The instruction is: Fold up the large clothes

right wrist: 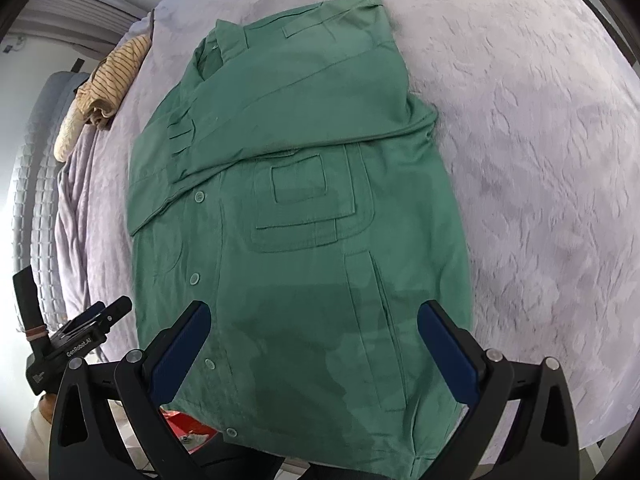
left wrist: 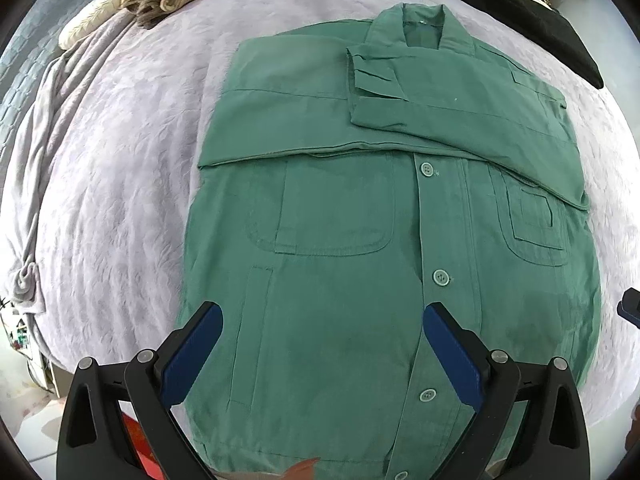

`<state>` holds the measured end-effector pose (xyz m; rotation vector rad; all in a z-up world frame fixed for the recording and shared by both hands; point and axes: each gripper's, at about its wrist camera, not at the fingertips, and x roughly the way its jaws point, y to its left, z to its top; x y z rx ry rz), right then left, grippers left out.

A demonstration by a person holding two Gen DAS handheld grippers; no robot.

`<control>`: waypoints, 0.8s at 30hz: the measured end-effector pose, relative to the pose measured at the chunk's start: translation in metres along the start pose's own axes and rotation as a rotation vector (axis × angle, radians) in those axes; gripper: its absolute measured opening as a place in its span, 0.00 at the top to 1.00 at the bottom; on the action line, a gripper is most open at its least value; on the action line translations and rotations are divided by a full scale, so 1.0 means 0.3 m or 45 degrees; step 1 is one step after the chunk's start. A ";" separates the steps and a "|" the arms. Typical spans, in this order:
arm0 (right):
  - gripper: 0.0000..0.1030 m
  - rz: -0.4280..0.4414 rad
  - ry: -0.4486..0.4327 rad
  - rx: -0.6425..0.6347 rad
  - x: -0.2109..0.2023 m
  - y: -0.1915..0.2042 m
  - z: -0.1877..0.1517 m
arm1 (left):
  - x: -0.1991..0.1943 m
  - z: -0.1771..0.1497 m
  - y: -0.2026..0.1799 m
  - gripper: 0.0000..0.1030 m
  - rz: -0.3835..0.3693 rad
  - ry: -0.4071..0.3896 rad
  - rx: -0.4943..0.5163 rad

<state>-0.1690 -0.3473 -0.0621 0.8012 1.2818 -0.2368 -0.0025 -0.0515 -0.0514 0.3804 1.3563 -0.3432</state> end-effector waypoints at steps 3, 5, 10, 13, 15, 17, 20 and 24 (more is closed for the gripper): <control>0.00 0.015 0.009 0.007 -0.004 -0.017 -0.011 | -0.005 -0.013 -0.003 0.02 0.006 0.002 -0.013; 0.00 0.026 0.012 0.008 -0.006 -0.027 -0.019 | -0.006 -0.025 -0.007 0.02 -0.013 0.015 -0.022; 0.00 0.054 0.035 -0.007 -0.004 -0.053 -0.026 | -0.016 -0.058 -0.040 0.02 -0.016 0.022 -0.037; 0.00 0.069 0.067 -0.020 0.009 -0.063 -0.032 | -0.023 -0.081 -0.048 0.02 -0.012 0.029 -0.049; 0.00 0.099 0.105 -0.022 0.018 -0.065 -0.035 | -0.025 -0.095 -0.044 0.02 -0.016 0.040 -0.067; 0.00 0.146 0.137 -0.015 0.023 -0.064 -0.042 | -0.027 -0.104 -0.039 0.02 -0.015 0.048 -0.081; 0.00 0.150 0.131 -0.003 0.019 -0.058 -0.051 | -0.037 -0.111 -0.030 0.02 -0.008 0.041 -0.081; 0.00 0.145 0.116 0.029 0.014 -0.054 -0.065 | -0.044 -0.117 -0.017 0.02 -0.015 0.023 -0.059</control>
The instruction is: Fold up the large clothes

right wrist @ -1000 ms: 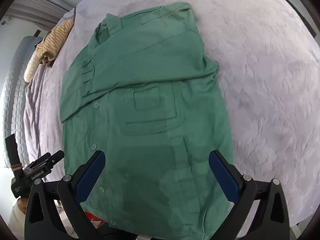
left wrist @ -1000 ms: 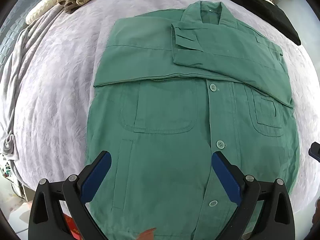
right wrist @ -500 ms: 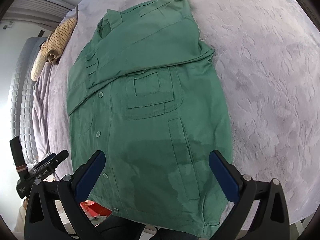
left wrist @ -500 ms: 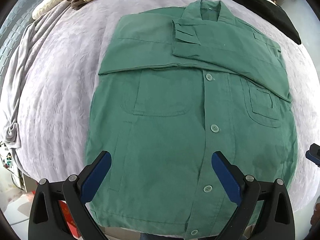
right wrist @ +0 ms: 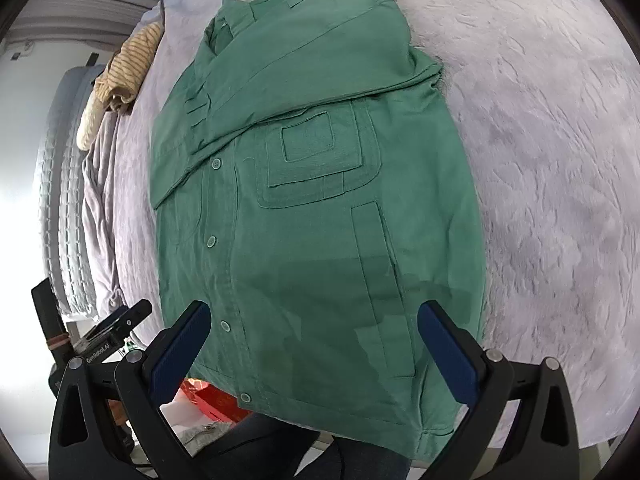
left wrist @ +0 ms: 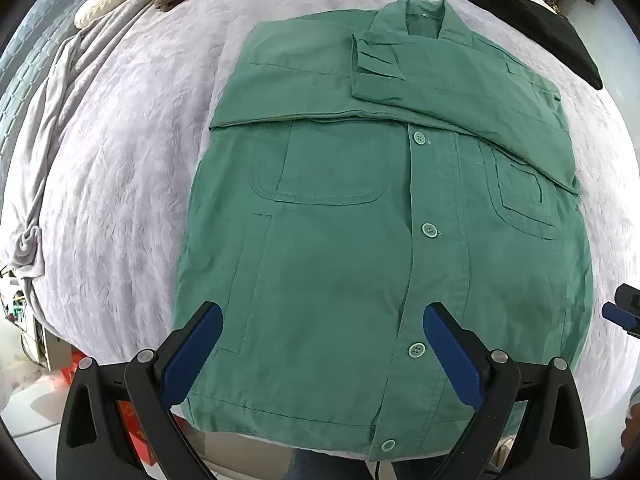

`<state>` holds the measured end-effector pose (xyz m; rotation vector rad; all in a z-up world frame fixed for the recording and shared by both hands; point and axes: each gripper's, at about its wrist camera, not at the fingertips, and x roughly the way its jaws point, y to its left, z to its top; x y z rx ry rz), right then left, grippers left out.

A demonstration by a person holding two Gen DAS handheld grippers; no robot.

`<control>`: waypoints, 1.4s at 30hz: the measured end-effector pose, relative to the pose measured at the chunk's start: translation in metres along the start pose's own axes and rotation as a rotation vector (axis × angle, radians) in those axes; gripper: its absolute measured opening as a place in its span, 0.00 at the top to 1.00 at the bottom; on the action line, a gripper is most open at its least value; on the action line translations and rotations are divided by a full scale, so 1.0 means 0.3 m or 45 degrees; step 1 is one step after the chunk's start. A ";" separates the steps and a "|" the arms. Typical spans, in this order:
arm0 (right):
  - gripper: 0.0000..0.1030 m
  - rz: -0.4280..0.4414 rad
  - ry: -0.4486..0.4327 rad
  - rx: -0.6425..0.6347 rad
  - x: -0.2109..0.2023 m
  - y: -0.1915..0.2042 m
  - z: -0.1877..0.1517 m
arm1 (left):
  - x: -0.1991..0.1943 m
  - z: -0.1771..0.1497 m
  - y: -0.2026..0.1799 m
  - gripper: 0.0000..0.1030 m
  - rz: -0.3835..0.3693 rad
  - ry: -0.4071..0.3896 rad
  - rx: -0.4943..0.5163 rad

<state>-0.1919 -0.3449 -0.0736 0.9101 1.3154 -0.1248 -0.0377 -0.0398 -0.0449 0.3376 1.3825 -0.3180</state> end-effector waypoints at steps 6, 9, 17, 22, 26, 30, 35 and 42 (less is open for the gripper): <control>0.00 -0.034 -0.018 0.078 0.015 0.013 -0.059 | 0.036 -0.030 0.030 0.02 -0.042 0.013 0.049; 0.00 -0.040 -0.008 0.114 0.041 0.016 -0.106 | 0.057 -0.061 0.053 0.02 -0.052 0.023 0.081; 0.00 -0.063 0.011 0.182 0.137 0.044 -0.244 | 0.109 -0.155 0.157 0.02 -0.054 0.052 0.118; 0.00 -0.075 0.022 0.206 0.174 0.059 -0.317 | 0.127 -0.211 0.221 0.02 -0.059 0.072 0.119; 0.00 -0.062 0.006 0.232 0.183 0.072 -0.353 | 0.137 -0.233 0.279 0.02 -0.064 0.077 0.105; 0.00 -0.065 -0.013 0.234 0.182 0.083 -0.376 | 0.154 -0.248 0.354 0.02 -0.070 0.085 0.093; 0.00 -0.069 -0.051 0.261 0.162 0.066 -0.399 | 0.201 -0.273 0.449 0.02 -0.128 0.125 0.061; 0.00 -0.162 -0.181 0.357 0.070 -0.069 -0.428 | 0.291 -0.298 0.556 0.02 -0.209 0.180 -0.010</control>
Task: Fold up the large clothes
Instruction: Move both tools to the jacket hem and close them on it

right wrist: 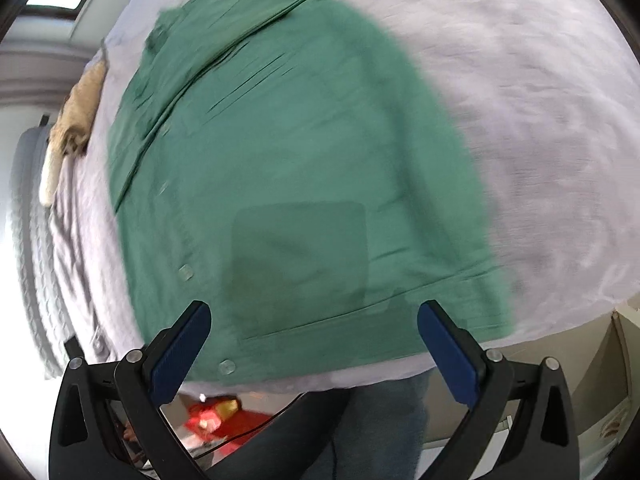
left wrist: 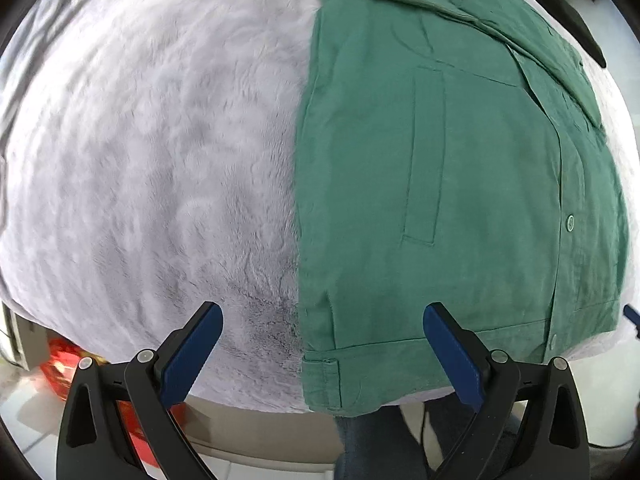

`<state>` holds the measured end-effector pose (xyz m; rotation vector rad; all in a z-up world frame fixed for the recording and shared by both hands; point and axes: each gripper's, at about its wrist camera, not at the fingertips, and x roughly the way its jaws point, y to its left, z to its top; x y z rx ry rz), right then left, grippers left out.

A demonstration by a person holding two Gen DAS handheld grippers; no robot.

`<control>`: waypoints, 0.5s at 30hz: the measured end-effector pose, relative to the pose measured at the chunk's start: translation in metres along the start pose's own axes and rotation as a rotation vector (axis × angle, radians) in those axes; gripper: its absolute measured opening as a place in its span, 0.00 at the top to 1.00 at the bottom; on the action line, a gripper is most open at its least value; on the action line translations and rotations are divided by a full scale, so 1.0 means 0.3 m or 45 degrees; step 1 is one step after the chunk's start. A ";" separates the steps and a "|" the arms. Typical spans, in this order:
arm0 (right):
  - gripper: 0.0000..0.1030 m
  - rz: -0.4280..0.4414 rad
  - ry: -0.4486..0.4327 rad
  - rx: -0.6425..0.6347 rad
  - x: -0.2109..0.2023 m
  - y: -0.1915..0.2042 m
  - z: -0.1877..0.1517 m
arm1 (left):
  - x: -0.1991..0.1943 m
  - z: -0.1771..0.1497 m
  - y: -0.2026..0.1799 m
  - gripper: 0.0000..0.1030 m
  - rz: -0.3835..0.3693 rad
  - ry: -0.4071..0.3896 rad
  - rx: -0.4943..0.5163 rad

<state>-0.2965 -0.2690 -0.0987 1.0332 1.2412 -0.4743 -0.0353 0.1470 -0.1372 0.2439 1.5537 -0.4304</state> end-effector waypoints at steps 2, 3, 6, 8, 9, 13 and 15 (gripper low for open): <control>0.00 -0.030 -0.050 0.062 -0.020 -0.065 0.008 | 0.021 -0.003 0.016 0.02 -0.056 0.024 -0.025; 0.00 -0.041 -0.066 0.086 -0.025 -0.089 0.010 | 0.030 -0.004 0.020 0.02 -0.083 0.033 -0.030; 0.00 -0.057 -0.082 0.157 -0.017 -0.171 0.012 | 0.066 -0.008 0.030 0.02 -0.148 0.079 -0.034; 0.00 -0.079 -0.068 0.168 0.005 -0.200 0.007 | 0.084 -0.011 0.024 0.02 -0.175 0.102 -0.030; 0.00 -0.082 -0.057 0.170 0.018 -0.213 0.005 | 0.089 -0.012 0.018 0.02 -0.186 0.108 -0.025; 0.00 -0.012 0.013 0.217 0.095 -0.237 0.005 | 0.124 -0.013 -0.014 0.02 -0.234 0.141 -0.015; 0.00 0.047 0.001 0.232 0.096 -0.229 0.010 | 0.136 -0.007 -0.031 0.02 -0.233 0.149 0.002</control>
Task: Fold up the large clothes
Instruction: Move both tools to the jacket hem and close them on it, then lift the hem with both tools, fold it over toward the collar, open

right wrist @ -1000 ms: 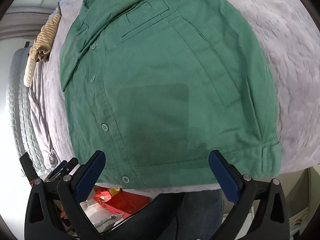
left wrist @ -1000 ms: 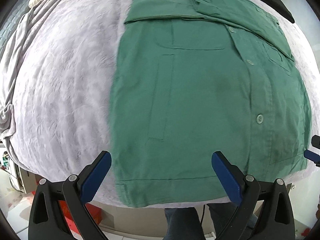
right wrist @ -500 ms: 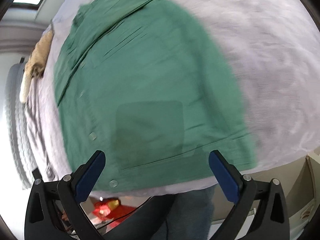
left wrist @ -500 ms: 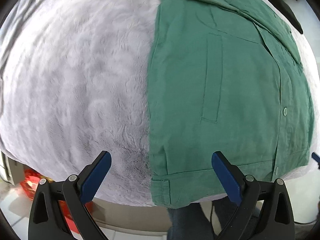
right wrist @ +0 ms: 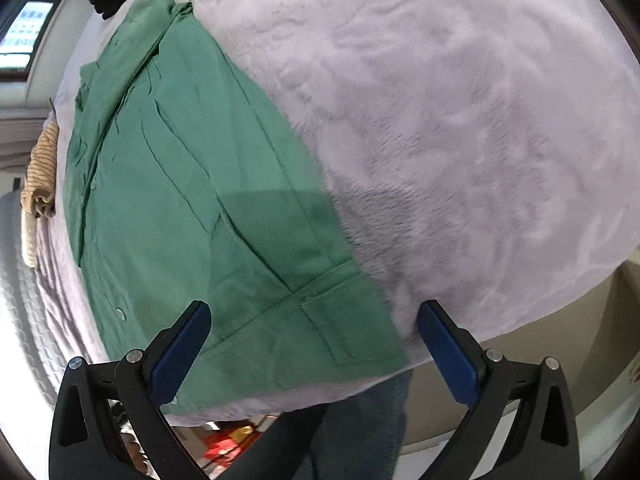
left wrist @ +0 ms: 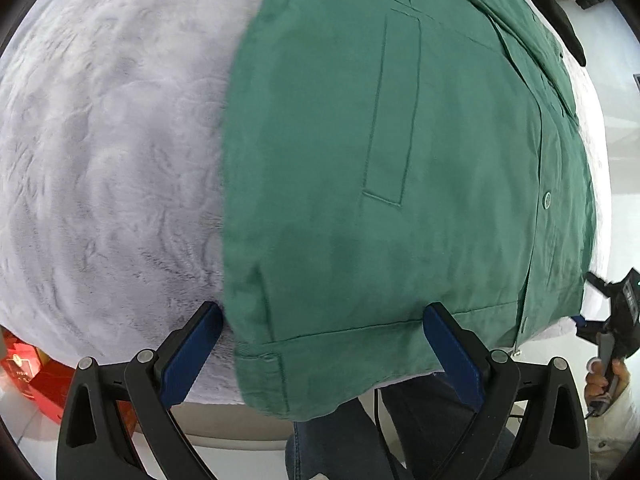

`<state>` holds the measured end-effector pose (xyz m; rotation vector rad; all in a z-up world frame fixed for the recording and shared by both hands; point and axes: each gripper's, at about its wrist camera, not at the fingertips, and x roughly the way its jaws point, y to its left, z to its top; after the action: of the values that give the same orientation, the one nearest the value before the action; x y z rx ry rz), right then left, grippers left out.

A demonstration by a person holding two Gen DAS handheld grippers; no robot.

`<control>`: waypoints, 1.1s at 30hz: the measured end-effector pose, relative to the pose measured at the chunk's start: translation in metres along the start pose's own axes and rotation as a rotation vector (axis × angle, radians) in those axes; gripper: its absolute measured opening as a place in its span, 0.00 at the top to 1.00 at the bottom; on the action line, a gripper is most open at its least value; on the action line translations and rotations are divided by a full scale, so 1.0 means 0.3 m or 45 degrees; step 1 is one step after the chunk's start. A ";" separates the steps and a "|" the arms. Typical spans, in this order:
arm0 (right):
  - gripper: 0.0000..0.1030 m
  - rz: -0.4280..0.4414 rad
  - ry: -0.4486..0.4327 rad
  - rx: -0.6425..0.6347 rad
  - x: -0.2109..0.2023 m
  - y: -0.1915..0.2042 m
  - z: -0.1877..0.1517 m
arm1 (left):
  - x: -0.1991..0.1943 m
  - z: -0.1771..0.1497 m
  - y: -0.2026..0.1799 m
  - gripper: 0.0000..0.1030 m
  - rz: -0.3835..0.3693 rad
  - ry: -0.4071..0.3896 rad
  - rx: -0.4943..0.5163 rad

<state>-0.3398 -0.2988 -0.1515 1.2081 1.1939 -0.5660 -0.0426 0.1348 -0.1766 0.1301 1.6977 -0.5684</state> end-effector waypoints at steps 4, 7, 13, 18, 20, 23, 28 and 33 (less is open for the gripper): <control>0.00 0.331 -0.042 0.034 -0.054 0.036 0.007 | 0.002 0.023 -0.042 0.02 -0.033 -0.012 0.023; 0.00 0.386 -0.057 0.048 -0.072 0.044 0.023 | 0.000 0.037 -0.054 0.02 -0.040 -0.010 0.025; 0.00 0.312 0.003 0.110 -0.016 0.012 0.011 | 0.013 -0.009 -0.082 0.03 -0.061 -0.034 0.013; 0.00 0.324 0.025 0.086 0.000 0.029 -0.009 | 0.005 -0.015 -0.070 0.11 -0.065 -0.045 0.004; 0.02 0.313 0.028 0.085 0.010 0.037 -0.013 | 0.003 -0.006 -0.063 0.30 -0.036 -0.043 0.007; 0.41 0.245 0.064 0.095 0.029 0.037 -0.017 | -0.024 -0.012 -0.049 0.64 -0.057 -0.044 0.036; 0.92 0.313 0.072 0.074 0.004 0.042 -0.012 | -0.093 0.010 -0.051 0.77 -0.238 -0.045 0.025; 0.93 0.627 0.063 0.065 -0.088 0.115 0.056 | -0.236 0.069 -0.057 0.77 -0.451 -0.143 -0.054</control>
<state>-0.3126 -0.3092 -0.1152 1.5033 0.8784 -0.1982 -0.0154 0.1268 -0.1064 -0.2340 1.6313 -0.7856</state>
